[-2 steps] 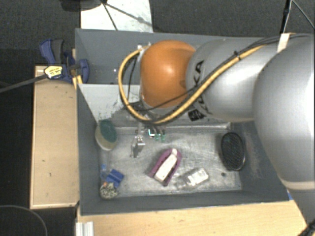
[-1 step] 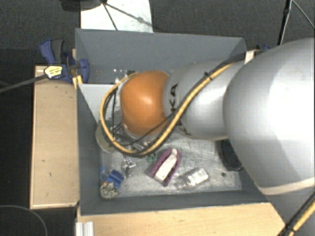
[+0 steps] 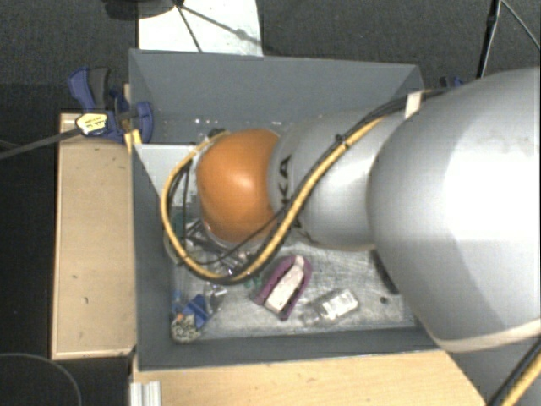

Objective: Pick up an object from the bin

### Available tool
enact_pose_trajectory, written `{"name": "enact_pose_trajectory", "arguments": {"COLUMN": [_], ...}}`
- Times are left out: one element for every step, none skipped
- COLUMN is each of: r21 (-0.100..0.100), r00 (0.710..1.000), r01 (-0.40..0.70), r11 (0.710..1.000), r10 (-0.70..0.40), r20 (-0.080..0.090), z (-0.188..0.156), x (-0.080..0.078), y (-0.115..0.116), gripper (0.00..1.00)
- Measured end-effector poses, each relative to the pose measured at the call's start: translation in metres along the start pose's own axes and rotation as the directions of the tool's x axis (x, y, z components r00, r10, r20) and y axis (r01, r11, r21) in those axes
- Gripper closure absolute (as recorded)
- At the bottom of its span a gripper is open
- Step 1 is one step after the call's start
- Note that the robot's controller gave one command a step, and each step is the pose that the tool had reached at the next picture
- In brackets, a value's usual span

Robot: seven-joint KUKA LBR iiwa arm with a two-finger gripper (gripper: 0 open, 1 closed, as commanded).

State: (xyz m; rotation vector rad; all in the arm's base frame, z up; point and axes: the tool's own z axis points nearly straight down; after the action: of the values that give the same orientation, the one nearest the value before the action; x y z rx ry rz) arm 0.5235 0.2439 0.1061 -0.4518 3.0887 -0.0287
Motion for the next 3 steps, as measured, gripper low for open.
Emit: {"name": "enact_pose_trajectory", "arguments": {"r21": [-0.014,-0.018,-0.010], "r00": [0.959,0.903,0.729], "r01": [-0.285,-0.429,-0.685], "r11": [0.958,0.903,0.729], "r10": [0.285,0.429,0.685], "r20": [-0.009,-0.004,-0.013], "z": [-0.009,0.011,0.032], "x": [0.009,0.014,0.020], "y": [0.011,0.007,0.003], "gripper": [0.00,0.00,0.00]}}
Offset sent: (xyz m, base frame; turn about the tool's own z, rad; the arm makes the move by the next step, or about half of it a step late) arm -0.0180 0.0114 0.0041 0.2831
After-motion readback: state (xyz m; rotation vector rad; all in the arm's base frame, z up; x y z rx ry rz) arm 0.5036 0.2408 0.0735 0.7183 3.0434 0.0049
